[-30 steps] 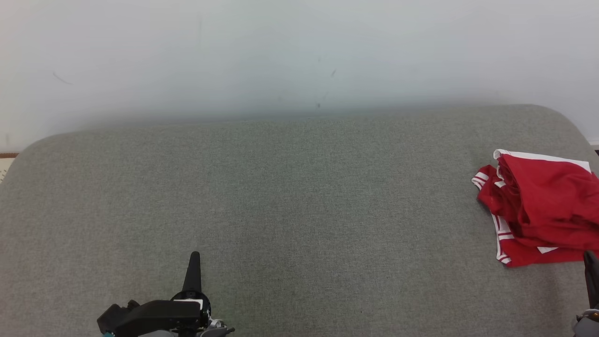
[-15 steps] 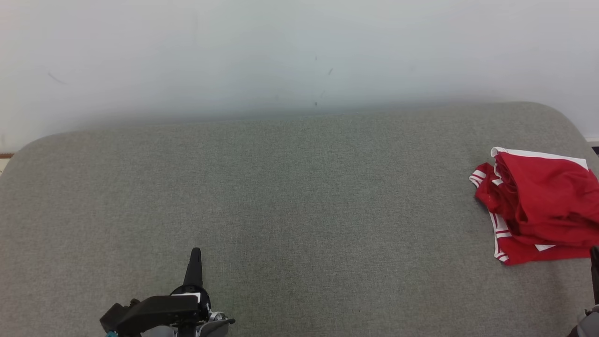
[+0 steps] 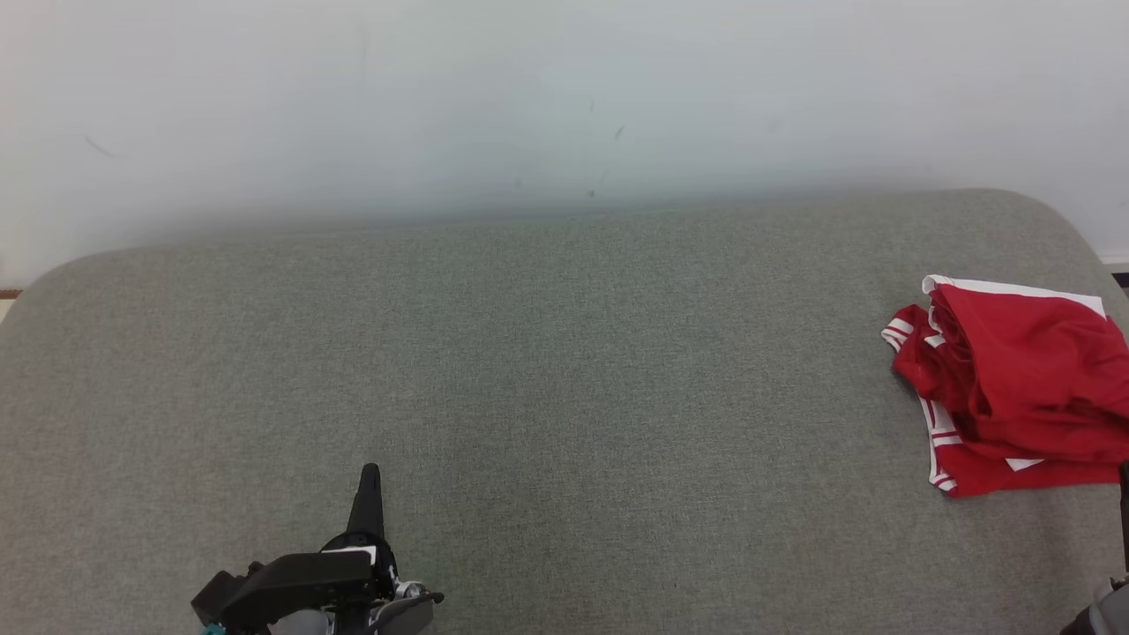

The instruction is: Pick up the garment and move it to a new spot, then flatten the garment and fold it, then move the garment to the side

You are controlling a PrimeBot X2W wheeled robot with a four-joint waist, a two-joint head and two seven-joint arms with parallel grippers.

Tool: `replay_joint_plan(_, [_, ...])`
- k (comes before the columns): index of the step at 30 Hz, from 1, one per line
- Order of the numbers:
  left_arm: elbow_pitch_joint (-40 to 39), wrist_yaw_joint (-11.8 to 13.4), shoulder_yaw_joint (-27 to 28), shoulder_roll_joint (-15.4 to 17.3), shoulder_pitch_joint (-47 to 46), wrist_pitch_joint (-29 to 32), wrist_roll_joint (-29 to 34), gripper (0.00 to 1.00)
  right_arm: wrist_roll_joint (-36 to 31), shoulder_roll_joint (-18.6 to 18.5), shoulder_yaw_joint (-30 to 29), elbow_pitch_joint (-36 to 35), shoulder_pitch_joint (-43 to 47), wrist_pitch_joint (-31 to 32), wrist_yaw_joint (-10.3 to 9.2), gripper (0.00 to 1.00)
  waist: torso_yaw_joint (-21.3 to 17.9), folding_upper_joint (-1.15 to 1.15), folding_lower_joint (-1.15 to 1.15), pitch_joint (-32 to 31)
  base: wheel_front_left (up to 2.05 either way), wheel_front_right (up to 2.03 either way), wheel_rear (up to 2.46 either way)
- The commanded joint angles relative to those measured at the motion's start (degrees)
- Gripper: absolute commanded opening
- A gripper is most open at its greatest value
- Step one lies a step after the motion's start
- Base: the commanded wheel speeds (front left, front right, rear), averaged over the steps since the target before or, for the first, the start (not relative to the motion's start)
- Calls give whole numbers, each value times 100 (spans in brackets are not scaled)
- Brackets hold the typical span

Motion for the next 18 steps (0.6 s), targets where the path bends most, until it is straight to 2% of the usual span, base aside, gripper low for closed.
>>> replay_joint_plan(1, [23,-18,-11,4,-34,-14,-53,0,11,-17,-10,17,-27,23,2,0,1,0,0,0,0,0,0])
replay_joint_plan(18, [20,-18,-10,4,-30,-14,-53,0,-36,8,-45,17,-42,43,2,0,1,0,0,0,0,0,0])
